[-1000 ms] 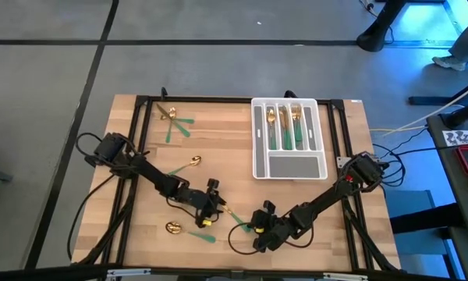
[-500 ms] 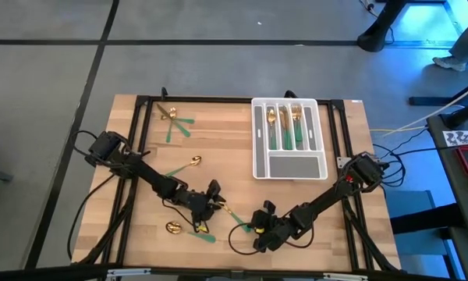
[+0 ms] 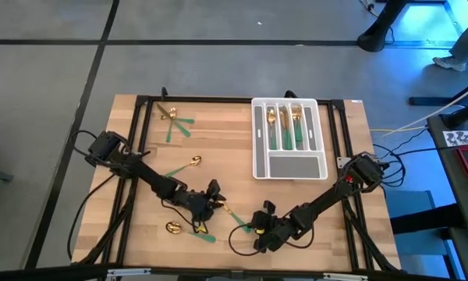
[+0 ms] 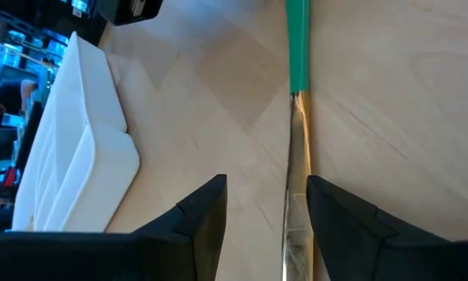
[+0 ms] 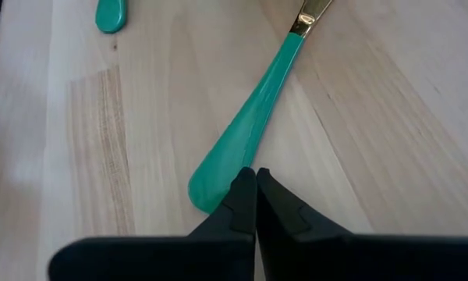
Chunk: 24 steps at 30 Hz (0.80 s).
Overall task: Sort silverware
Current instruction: Put the green knife into the silverware tray
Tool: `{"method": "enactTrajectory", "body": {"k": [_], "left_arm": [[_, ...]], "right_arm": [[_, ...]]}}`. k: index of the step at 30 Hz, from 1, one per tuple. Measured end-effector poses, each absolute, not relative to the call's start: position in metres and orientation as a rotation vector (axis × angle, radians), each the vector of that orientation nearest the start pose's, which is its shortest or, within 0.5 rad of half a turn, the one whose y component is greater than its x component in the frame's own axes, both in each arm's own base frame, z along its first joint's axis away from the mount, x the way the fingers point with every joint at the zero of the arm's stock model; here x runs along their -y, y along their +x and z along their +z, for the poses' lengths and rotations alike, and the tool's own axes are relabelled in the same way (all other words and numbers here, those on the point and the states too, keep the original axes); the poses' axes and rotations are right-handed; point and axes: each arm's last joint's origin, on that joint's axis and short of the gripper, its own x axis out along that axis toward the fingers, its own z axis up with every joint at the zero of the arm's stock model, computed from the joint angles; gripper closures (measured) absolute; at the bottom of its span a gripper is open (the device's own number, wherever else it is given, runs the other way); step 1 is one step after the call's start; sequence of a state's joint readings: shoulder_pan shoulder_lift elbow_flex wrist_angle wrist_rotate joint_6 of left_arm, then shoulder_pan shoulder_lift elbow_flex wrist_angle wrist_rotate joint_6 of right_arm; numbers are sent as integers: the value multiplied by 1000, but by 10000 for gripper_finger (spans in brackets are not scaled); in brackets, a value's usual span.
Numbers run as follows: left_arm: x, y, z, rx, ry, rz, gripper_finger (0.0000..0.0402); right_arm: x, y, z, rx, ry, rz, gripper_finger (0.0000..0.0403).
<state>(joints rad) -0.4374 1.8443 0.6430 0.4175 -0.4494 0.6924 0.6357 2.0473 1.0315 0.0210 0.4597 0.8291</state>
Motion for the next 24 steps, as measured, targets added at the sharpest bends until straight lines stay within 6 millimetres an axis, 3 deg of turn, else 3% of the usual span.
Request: {"method": "enactTrajectory", "body": {"k": [16,24], "left_arm": [[130,269,86,-726,1077,-270,235],[130,277,104,-915,1009,-340,235]], "right_arm": [[-215,314,95,-830,216,-172,400],[-215,314,95,-825,213,-179,400]]}}
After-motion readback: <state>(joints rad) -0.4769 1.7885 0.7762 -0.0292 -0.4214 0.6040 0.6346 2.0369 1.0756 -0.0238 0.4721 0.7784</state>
